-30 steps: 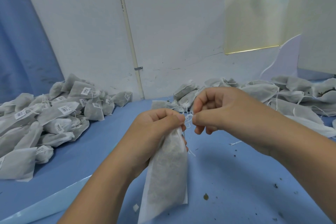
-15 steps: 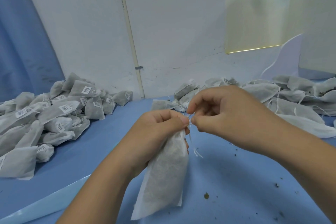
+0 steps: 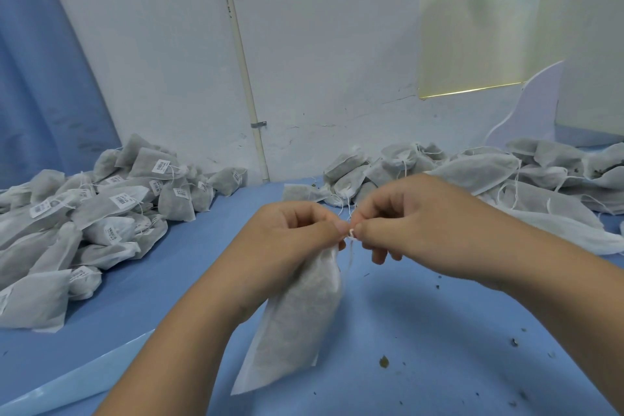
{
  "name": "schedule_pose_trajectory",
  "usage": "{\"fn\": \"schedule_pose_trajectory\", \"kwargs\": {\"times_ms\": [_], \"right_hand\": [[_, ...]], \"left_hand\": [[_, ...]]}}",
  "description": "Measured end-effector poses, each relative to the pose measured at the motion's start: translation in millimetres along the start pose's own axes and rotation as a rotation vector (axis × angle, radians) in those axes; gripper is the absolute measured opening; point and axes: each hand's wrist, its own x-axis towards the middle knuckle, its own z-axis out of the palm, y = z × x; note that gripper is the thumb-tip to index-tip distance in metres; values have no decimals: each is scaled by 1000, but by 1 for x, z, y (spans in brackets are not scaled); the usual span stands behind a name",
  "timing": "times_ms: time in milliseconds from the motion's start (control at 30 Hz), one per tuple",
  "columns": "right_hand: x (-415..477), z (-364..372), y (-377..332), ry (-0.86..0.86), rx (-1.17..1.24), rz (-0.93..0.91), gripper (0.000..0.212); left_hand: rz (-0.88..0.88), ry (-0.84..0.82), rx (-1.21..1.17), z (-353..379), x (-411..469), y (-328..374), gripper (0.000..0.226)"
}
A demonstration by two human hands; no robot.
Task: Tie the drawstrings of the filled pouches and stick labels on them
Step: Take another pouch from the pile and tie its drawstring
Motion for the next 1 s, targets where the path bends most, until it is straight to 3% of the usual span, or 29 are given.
{"fn": "schedule_pose_trajectory", "kwargs": {"times_ms": [167,433,767,900,1000], "right_hand": [[3,0,3,-42,149,62,14],[2,1,4,-12,127,79,12],[-2,3,-6,115,148,-49,12],[-2,5,-7,227,104,-143,10],[-3,6,-9,221,54,-173,12]], "left_hand": [[73,25,57,0,-1,2,8],[93,78,252,2,-2,5,14],[-113,-108,-334,1,2,4,16],[-106,-100,-404,1,3,3,16],[-89,-78,-382,1,2,2,17]]}}
